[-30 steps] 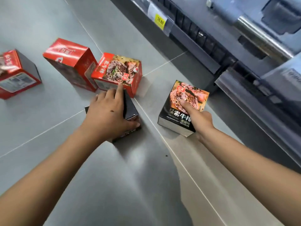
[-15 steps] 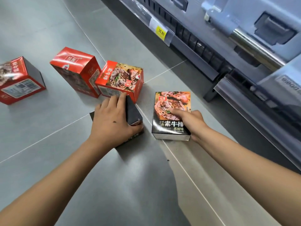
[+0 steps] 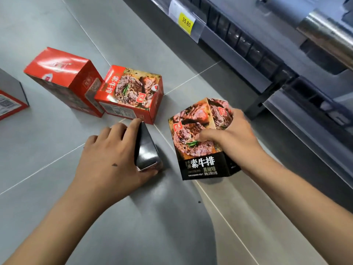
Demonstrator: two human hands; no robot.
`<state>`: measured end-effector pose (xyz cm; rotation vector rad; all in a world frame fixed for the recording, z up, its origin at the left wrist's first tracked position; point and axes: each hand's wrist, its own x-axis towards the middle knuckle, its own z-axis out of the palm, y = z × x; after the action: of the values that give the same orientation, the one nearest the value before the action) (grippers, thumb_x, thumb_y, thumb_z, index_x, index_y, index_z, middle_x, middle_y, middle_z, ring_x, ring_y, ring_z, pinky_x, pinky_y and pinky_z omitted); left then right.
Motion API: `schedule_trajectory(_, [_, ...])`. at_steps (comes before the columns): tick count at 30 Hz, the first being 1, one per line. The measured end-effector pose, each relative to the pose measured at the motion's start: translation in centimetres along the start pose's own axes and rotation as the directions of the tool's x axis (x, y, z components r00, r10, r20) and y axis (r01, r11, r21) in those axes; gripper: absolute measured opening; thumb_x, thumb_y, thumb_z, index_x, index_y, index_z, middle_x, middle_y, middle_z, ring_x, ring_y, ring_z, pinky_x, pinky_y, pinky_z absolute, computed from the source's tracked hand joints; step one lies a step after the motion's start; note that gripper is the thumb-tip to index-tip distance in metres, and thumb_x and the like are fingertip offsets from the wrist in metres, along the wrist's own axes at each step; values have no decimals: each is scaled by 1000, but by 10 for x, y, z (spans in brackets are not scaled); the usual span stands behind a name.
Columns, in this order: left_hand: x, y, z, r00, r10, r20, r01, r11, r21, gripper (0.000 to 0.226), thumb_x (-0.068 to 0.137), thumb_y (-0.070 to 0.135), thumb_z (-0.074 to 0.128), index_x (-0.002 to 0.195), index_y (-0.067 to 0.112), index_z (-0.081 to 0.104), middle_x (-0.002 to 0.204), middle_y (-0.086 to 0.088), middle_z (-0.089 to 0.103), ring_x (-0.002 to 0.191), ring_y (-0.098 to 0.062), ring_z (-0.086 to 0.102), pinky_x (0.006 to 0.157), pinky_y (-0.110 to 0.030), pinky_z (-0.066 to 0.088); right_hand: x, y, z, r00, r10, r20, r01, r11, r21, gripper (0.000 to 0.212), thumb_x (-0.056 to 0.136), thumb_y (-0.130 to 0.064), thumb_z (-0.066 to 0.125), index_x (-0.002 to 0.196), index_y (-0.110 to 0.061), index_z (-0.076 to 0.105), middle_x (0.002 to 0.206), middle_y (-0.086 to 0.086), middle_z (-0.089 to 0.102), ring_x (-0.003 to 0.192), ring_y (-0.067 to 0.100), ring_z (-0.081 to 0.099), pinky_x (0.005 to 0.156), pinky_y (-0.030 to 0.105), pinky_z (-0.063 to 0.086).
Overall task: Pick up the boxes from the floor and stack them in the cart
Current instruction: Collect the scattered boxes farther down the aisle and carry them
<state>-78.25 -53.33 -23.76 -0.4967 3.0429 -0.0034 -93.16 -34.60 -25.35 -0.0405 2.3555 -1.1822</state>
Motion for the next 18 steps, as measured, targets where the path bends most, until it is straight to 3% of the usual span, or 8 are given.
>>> schedule_trajectory(5, [-17, 3, -13, 998, -64, 21, 66, 990, -124, 96, 55, 71, 59, 133, 16, 45, 104, -10, 60, 91, -38, 56, 75, -43, 47, -35, 2, -9, 994, 16, -106, -11, 999, 39, 80, 43, -43, 78, 112, -32, 42, 109, -11, 56, 102, 11, 56, 89, 41, 50])
schedule_trajectory(10, [-61, 13, -57, 976, -206, 66, 215, 903, -371, 96, 52, 60, 82, 133, 21, 47, 104, -2, 58, 97, -29, 56, 77, -41, 48, -93, 5, -17, 981, 86, -175, -75, 995, 71, 81, 48, -35, 87, 111, -35, 37, 112, -7, 58, 102, 14, 58, 90, 40, 49])
schedule_trajectory(18, [-122, 17, -181, 982, -170, 77, 186, 910, -369, 94, 53, 59, 80, 133, 20, 48, 102, -1, 57, 93, -30, 58, 76, -43, 51, -206, -57, -62, 989, 26, -145, -57, 976, -212, 94, 43, -48, 75, 126, -27, 36, 123, -1, 48, 115, 23, 48, 101, 51, 40])
